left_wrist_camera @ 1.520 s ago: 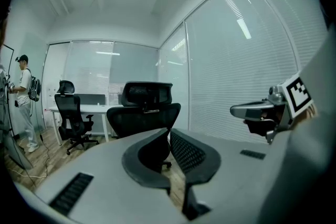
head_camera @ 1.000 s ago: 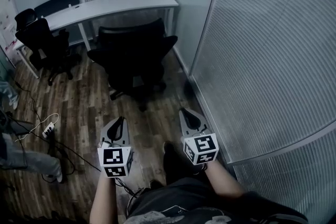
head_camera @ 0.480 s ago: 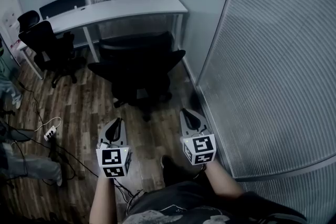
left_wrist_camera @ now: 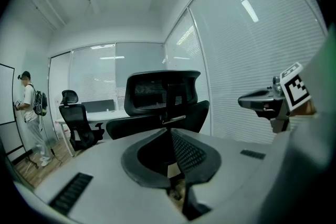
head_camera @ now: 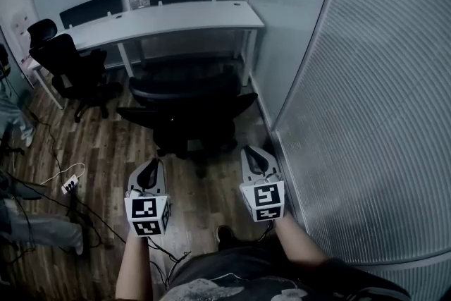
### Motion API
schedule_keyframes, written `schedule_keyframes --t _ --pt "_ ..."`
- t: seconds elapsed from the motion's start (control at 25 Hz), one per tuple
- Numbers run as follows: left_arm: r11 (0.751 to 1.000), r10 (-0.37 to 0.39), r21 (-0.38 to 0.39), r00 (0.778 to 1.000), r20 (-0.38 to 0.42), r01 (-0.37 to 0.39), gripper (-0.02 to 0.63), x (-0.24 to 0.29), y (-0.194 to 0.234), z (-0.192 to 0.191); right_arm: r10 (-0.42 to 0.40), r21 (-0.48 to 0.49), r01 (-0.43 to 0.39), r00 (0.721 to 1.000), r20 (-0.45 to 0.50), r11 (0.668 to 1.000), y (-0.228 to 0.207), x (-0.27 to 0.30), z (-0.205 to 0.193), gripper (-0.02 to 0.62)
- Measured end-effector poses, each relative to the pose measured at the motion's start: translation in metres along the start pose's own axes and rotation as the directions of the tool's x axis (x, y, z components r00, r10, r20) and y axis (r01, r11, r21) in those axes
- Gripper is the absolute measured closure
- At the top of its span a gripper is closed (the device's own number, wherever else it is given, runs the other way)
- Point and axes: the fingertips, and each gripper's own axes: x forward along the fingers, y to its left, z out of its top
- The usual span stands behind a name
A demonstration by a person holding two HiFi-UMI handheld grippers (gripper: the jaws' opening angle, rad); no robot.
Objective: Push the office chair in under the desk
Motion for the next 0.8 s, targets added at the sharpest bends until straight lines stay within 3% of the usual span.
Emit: schedule_keyframes --t 0.6,0.8 --pt "0.985 0.138 0.113 0.987 -0.078 -0.129 0.574 0.075 0.035 0.012 0.068 -0.140 -0.077 0.995 -0.071 0.987 -0.044 0.088 0.004 0.565" --pt "0.970 0.164 0.197 0.982 -0.093 -0.143 0.440 0.092 0.053 0.014 0.035 -0.222 -0.056 0.995 -0.097 0.973 -0.050 0.112 -0.001 0.410"
